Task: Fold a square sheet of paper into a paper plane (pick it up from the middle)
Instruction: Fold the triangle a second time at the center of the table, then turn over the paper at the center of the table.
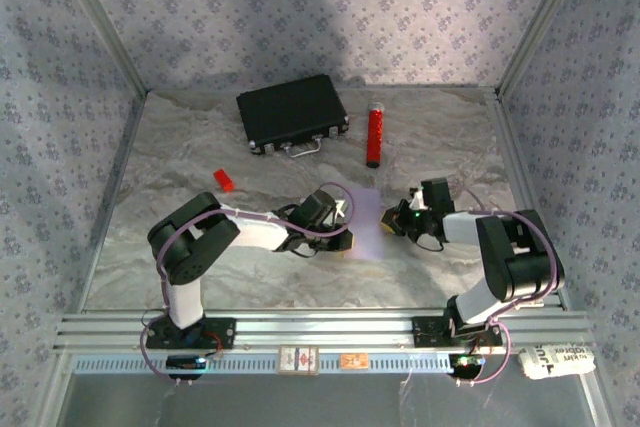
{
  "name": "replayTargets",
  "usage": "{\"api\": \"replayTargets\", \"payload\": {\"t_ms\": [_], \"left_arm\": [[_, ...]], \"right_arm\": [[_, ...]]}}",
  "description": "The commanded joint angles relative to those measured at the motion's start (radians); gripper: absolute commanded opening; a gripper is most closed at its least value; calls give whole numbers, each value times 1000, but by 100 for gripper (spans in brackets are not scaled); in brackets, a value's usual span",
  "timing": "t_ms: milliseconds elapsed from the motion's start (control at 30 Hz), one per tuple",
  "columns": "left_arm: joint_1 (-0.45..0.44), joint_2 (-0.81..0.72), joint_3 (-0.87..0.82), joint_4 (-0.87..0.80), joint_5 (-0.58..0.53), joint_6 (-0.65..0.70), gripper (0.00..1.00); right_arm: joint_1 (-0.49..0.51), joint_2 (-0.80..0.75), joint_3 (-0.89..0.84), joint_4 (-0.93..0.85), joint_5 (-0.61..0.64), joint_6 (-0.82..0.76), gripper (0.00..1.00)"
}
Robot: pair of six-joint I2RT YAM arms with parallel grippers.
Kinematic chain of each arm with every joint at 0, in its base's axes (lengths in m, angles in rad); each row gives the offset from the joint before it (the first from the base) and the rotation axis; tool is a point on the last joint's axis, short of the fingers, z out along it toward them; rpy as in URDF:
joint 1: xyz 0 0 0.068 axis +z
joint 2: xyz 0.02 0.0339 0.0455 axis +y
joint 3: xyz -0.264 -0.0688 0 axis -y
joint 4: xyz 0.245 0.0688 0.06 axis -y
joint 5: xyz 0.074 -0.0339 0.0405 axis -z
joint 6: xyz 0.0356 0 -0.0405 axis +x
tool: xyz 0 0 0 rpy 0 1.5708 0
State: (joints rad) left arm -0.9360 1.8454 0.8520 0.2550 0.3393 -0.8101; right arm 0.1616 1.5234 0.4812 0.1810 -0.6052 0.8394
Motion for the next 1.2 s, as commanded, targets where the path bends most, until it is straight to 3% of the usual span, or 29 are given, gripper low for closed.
{"api": "replayTargets", "payload": {"t_ms": [0, 400, 567, 1167], "left_arm": [[2, -4, -44, -94, -14, -16, 5], [15, -93, 72, -198, -10, 47, 12], [43, -80, 129, -246, 10, 97, 13], [71, 65, 228, -300, 53, 143, 13]], "right_arm": [[-9, -95, -3, -67, 9, -41, 4], [78, -373, -78, -259, 93, -43, 13], [138, -384, -95, -267, 117, -23, 21], [212, -352, -50, -294, 174, 18, 25]]}}
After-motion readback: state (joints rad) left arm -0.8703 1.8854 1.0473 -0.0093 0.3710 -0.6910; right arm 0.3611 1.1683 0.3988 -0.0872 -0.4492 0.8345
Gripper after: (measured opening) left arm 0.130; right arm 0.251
